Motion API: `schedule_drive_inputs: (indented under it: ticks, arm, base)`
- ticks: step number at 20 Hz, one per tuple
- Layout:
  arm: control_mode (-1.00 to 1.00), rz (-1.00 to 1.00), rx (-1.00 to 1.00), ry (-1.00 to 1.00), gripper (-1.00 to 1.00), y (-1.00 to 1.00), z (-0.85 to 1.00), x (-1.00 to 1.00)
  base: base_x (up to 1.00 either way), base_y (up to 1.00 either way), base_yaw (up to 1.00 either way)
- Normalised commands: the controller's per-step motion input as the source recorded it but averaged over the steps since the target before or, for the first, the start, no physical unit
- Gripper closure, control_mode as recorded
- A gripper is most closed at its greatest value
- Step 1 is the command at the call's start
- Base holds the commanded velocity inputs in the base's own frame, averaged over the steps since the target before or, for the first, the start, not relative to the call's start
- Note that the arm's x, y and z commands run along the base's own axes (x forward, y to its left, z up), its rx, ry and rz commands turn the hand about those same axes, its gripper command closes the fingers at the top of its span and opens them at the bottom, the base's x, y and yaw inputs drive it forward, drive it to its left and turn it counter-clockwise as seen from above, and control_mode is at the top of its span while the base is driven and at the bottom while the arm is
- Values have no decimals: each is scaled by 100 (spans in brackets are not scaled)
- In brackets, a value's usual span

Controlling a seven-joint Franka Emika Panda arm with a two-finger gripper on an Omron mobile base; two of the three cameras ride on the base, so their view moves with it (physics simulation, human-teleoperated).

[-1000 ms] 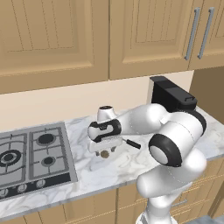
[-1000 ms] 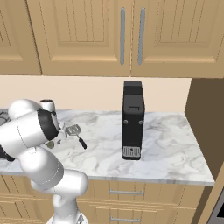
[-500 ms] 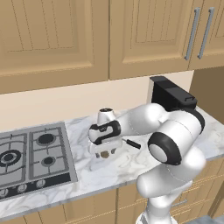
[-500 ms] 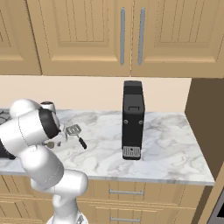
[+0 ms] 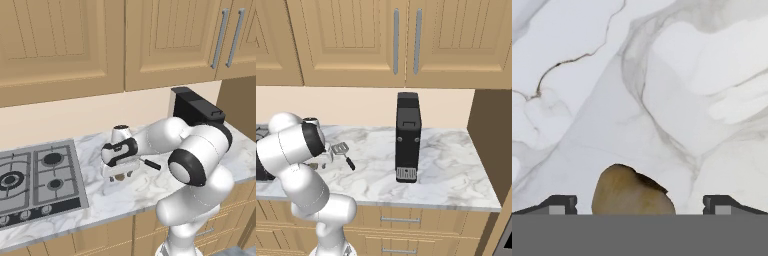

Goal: Put the garlic and bell pepper in the pot. Retrieve the spatula and lightly stir the vegetables in the pot.

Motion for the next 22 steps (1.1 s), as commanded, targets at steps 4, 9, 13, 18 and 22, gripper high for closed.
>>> schedule_drive_inputs:
  ticks: [4, 9, 13, 18, 22]
  arm:
    - [-100, 0, 0, 0, 100, 0, 0, -1]
    - [-100, 0, 0, 0, 100, 0, 0, 0]
    - [-100, 0, 0, 0, 100, 0, 0, -1]
    - [-100, 0, 2, -5, 100, -1, 16, -37]
    - [-100, -3, 12, -15, 100, -20, 59, -48]
  base:
    - [0, 0, 0]
    - [0, 0, 0]
    - [0, 0, 0]
    - [0, 0, 0]
    - [0, 0, 0]
